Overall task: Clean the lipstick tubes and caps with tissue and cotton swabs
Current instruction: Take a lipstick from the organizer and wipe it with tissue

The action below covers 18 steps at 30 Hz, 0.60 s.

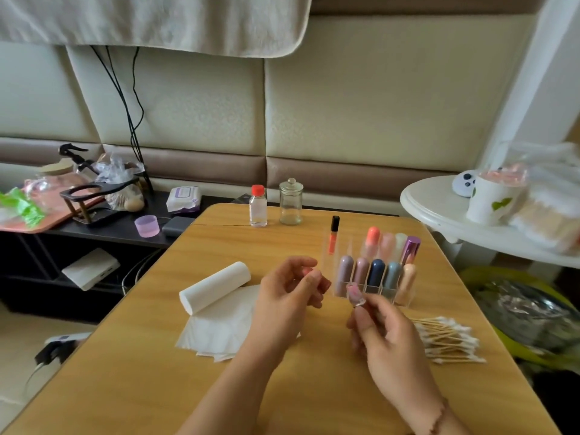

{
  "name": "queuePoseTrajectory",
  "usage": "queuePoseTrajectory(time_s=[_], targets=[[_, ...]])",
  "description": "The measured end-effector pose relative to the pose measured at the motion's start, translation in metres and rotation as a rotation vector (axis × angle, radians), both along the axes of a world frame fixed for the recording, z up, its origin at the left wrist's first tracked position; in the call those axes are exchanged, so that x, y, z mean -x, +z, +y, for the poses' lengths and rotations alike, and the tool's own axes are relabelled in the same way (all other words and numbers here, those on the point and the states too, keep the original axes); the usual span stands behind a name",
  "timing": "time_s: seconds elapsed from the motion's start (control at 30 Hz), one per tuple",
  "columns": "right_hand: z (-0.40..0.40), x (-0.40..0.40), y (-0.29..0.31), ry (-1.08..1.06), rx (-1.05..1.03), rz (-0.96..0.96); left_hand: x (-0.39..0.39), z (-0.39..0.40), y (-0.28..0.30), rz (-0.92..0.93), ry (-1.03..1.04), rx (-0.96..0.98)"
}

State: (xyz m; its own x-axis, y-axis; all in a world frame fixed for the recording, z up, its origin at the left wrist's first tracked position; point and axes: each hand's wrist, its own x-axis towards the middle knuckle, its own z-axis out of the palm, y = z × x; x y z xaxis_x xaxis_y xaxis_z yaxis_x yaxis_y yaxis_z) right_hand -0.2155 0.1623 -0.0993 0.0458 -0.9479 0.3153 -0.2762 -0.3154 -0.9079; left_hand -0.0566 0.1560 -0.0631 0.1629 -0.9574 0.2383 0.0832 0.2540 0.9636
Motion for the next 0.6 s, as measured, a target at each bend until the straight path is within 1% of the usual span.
queuePoseTrajectory(time_s=[0.03,0.13,0.17,0.23,0.27,0.4,0.6], targets=[[0.000,0.000,0.000,-0.006,-0.019,-0.055,0.000,0.001,-0.002,-0.110,0.013,0.008],[-0.001,0.000,0.002,-0.003,-0.067,-0.146,0.003,0.004,-0.010,-0.599,-0.001,0.057],[0.000,0.000,0.004,-0.001,-0.069,-0.162,0.005,0.005,-0.013,-0.730,-0.021,0.079],[0.000,0.001,0.007,0.001,-0.057,-0.159,0.008,0.008,-0.017,-0.897,-0.042,0.118],[0.000,0.002,0.007,0.007,-0.052,-0.147,0.009,0.008,-0.018,-0.943,-0.037,0.134],[0.000,0.003,0.008,0.007,-0.031,-0.122,0.008,0.004,-0.022,-1.012,0.008,0.180],[0.003,0.001,0.009,0.021,-0.041,-0.149,0.011,-0.001,-0.022,-1.044,0.060,0.168]])
